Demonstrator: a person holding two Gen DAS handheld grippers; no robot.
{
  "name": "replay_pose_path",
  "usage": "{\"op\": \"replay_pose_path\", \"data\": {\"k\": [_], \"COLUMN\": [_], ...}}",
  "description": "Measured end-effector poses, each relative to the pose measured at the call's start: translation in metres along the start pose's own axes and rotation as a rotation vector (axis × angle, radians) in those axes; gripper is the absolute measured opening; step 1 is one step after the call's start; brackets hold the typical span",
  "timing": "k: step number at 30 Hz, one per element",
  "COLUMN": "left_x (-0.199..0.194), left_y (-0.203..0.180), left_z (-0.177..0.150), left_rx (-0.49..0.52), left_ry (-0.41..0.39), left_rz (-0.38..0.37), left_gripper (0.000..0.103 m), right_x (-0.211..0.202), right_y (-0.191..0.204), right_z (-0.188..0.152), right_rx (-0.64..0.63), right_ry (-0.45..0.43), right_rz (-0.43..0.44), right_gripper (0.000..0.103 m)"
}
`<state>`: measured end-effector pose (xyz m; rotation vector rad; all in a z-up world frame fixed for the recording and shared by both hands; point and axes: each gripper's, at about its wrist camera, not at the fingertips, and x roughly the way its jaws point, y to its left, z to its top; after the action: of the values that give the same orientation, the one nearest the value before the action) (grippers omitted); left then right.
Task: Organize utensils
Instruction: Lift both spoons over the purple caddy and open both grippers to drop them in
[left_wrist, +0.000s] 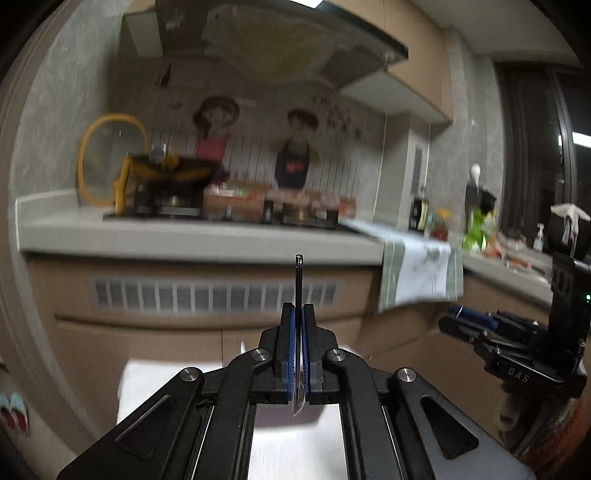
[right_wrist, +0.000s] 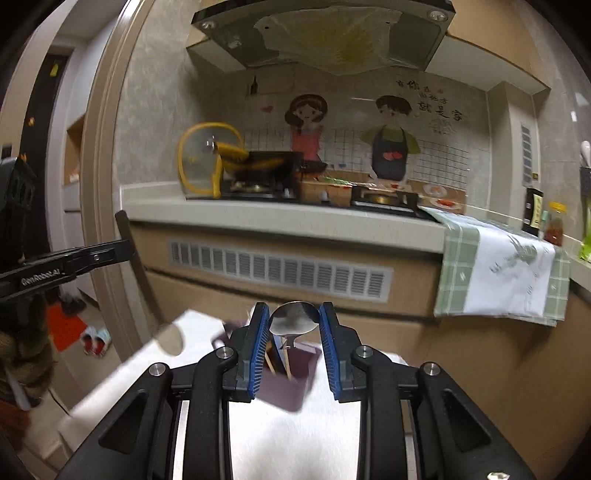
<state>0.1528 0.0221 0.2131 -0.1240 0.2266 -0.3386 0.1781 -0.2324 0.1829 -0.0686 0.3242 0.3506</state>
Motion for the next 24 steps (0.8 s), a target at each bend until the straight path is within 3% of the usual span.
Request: {"op": "replay_pose_path", "data": {"k": [4,8,16,20,23,24], "left_x": [0.039,0.086,0.158,0.190,0.210,0.214], "left_y": [0.019,0.045,0.077,0.076,0.077,0.078], "left_z": [0.009,-0.003,-0.045,-0.065,-0.080,-0.085], "left_rx": [-0.008,-0.050,-0.134,-0.118,-0.133,-0.138], "left_ry": [-0.014,0.029,0.160,0.243,0.305,0.318], "left_rz": [-0.009,-0.008,-0.040,-0.052,-0.092,-0.101], "left_gripper": [0.003,0.003,0.003,0.003,0.008,0.014], "right_x": [0.028,0.075,0.161,0.200,0.232,0.240], "right_y": [-0.008,-0.012,-0.021,-0.025,-0.030,-0.031], "right_z": [0.026,0.028,-0.001,-0.020,-0.035,-0.039], "right_rx": [0.017,0.018,0.059,0.096,0.161,0.178], "right_ry": [0.034,0.121,0.322,0.448,0.531,0.546], "right_rz": [0.036,0.058,0.079,0.094,0.143,0.148], "right_gripper": [0.025,0.025,0.025,0.025,0.026,0.026]}}
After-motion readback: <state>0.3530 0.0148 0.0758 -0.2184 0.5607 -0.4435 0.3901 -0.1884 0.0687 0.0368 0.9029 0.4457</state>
